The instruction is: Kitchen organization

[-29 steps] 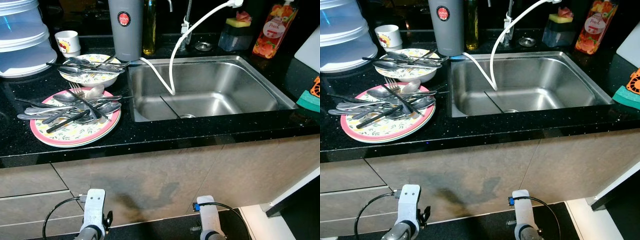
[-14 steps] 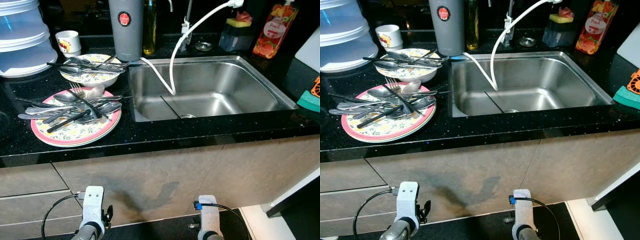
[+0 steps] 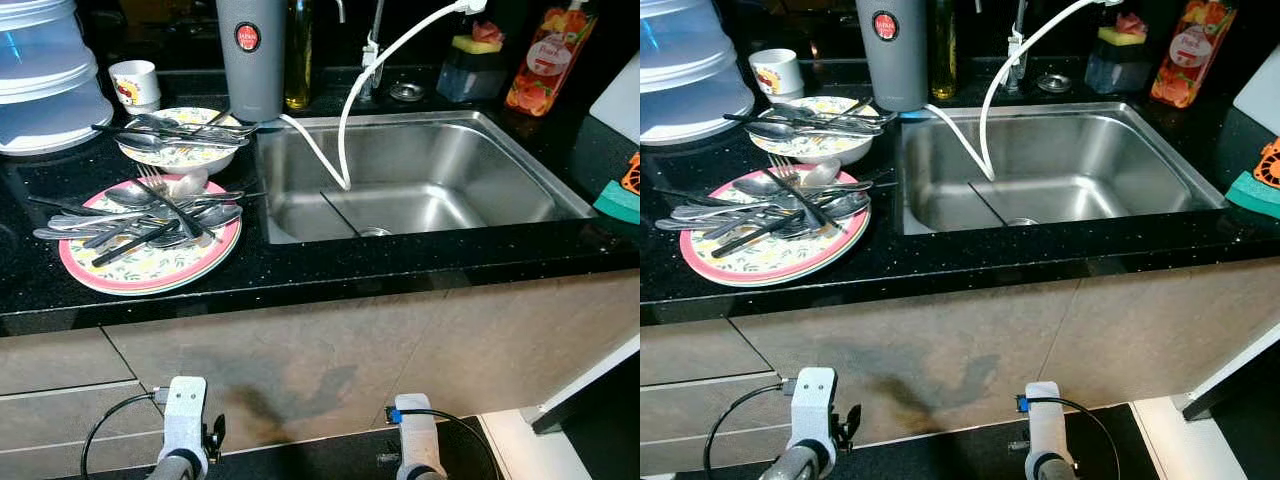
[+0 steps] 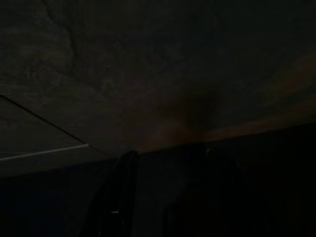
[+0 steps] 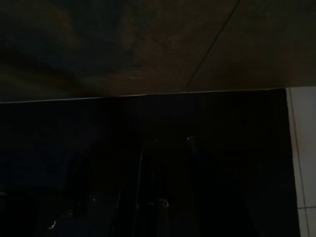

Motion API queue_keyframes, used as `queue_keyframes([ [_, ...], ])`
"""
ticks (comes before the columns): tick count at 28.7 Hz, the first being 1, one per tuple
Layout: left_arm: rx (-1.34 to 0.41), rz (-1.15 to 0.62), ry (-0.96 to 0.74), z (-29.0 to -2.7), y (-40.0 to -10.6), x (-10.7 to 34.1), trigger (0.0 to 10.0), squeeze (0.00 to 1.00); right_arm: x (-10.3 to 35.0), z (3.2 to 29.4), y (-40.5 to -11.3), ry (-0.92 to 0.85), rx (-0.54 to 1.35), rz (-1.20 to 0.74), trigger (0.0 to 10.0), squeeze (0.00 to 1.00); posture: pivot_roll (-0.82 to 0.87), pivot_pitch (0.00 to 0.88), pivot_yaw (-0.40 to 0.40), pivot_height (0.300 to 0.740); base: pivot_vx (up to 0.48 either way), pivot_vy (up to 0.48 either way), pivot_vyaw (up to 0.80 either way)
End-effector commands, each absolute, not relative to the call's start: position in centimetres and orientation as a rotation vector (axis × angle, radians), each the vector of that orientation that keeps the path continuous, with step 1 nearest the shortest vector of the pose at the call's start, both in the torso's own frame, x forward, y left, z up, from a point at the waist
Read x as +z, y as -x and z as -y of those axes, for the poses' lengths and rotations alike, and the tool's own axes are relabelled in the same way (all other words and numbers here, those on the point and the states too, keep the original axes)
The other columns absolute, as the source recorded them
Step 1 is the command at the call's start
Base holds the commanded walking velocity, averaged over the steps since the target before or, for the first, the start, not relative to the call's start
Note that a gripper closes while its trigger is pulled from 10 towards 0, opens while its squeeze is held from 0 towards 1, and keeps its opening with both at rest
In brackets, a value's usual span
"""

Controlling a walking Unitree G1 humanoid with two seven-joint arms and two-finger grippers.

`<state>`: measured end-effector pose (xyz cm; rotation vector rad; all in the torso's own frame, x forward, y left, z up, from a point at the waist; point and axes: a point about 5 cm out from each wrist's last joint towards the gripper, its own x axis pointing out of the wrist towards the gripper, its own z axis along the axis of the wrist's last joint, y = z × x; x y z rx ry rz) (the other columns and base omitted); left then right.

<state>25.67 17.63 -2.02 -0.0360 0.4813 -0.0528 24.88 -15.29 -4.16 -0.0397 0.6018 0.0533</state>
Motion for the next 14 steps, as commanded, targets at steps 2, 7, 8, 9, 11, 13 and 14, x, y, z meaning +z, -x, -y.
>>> queue_keyframes([
  [2,-0.068,-0.503,0.026,-18.0,-24.8,-2.5,10.0,0.00,-4.4,14.9,-24.4,-0.030,0.087,-0.601,10.0,0.00,-0.01,0.199,-0.007,0.740,0.000,0.000,0.00],
  [7,-0.099,-0.459,0.021,-18.1,-24.8,-1.8,10.0,0.00,-2.9,15.7,-25.5,-0.152,0.138,-0.474,10.0,0.00,-0.02,0.202,-0.009,0.740,0.000,0.000,0.00],
  [8,-0.106,-0.445,0.021,-18.1,-24.9,-1.5,10.0,0.00,-0.9,16.8,-26.6,-0.161,0.157,-0.374,10.0,0.00,-0.02,0.202,-0.009,0.740,0.000,0.000,0.00],
  [9,-0.109,-0.437,0.020,-18.1,-24.9,-1.4,10.0,0.00,0.7,17.3,-27.0,-0.162,0.180,-0.309,10.0,0.00,-0.02,0.202,-0.009,0.740,0.000,0.000,0.00],
  [11,-0.114,-0.422,0.020,-18.2,-24.9,-1.0,10.0,0.00,2.3,17.3,-26.9,-0.146,0.241,-0.249,10.0,0.00,-0.02,0.202,-0.009,0.740,0.000,0.000,0.00],
  [13,-0.122,-0.408,0.021,-18.2,-24.9,-0.7,10.0,0.00,2.6,17.3,-26.7,-0.117,0.278,-0.242,10.0,0.00,-0.02,0.197,-0.010,0.740,0.000,0.000,0.00],
  [14,-0.122,-0.408,0.021,-18.2,-24.9,-0.7,10.0,0.00,2.6,17.3,-26.7,-0.117,0.278,-0.242,10.0,0.00,-0.02,0.197,-0.010,0.740,0.000,0.000,0.00],
])
